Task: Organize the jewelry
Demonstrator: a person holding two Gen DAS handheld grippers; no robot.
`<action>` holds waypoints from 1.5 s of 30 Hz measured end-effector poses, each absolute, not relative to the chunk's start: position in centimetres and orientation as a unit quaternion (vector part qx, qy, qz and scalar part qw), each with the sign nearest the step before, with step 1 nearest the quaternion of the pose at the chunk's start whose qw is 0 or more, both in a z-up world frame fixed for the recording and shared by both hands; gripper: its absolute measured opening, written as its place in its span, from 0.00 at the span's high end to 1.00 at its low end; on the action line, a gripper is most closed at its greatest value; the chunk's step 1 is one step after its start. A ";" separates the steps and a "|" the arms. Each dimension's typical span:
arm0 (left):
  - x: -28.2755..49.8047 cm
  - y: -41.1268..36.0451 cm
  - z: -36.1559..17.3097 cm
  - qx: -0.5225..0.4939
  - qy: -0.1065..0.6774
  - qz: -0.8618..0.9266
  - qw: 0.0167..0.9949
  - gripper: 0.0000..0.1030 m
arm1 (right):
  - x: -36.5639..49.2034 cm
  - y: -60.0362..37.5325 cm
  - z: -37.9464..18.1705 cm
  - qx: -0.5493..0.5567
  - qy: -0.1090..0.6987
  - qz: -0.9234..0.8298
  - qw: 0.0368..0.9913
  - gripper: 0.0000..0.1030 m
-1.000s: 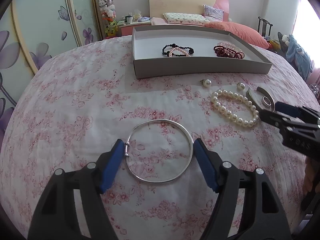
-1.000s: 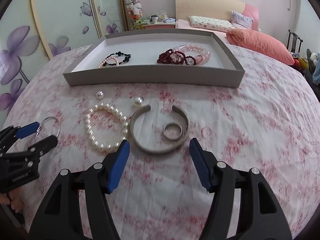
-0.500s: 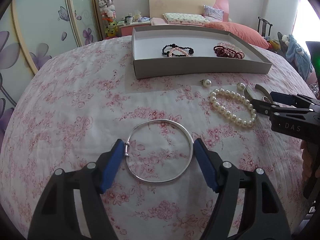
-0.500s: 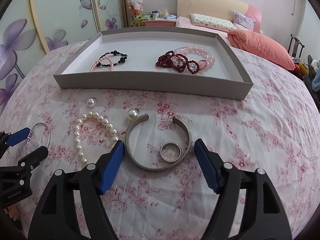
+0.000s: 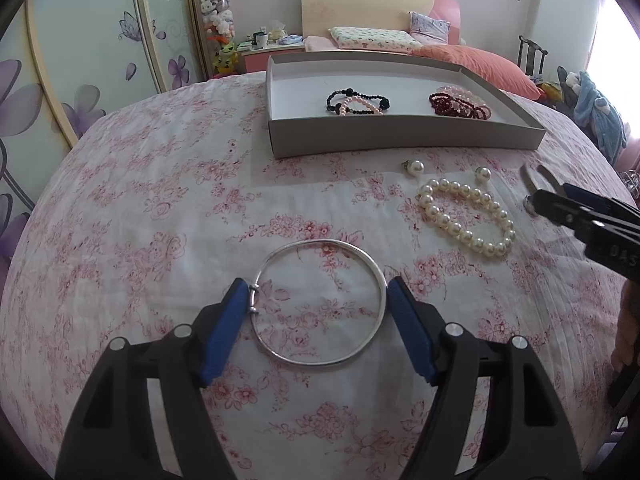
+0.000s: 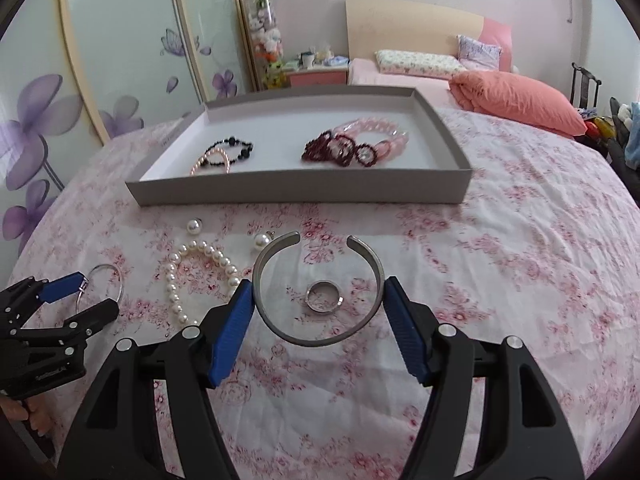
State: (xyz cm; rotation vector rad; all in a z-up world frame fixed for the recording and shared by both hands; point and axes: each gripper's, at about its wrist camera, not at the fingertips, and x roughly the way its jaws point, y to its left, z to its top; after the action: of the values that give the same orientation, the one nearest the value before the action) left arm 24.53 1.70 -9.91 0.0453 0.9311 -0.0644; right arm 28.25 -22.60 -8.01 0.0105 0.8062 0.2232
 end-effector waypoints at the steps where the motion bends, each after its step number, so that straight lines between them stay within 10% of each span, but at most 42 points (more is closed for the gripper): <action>1: 24.5 1.7 -9.9 0.019 0.447 -0.031 0.894 0.32 | 28.1 -22.8 -7.9 0.006 0.389 0.106 0.915 0.36; 25: 24.8 -0.1 -9.9 0.070 0.466 -0.014 0.882 0.20 | 27.1 -23.6 -9.0 0.002 0.410 0.094 0.907 0.36; 45: 22.4 -0.1 -7.2 0.051 0.393 -0.044 0.917 0.33 | 26.1 -23.7 -7.1 0.015 0.368 0.095 0.925 0.36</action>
State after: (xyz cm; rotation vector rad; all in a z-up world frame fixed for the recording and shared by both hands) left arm 22.41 -0.11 -7.16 0.1055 0.8081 -0.0907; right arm 26.07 -23.73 -7.07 0.0304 0.7544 0.1951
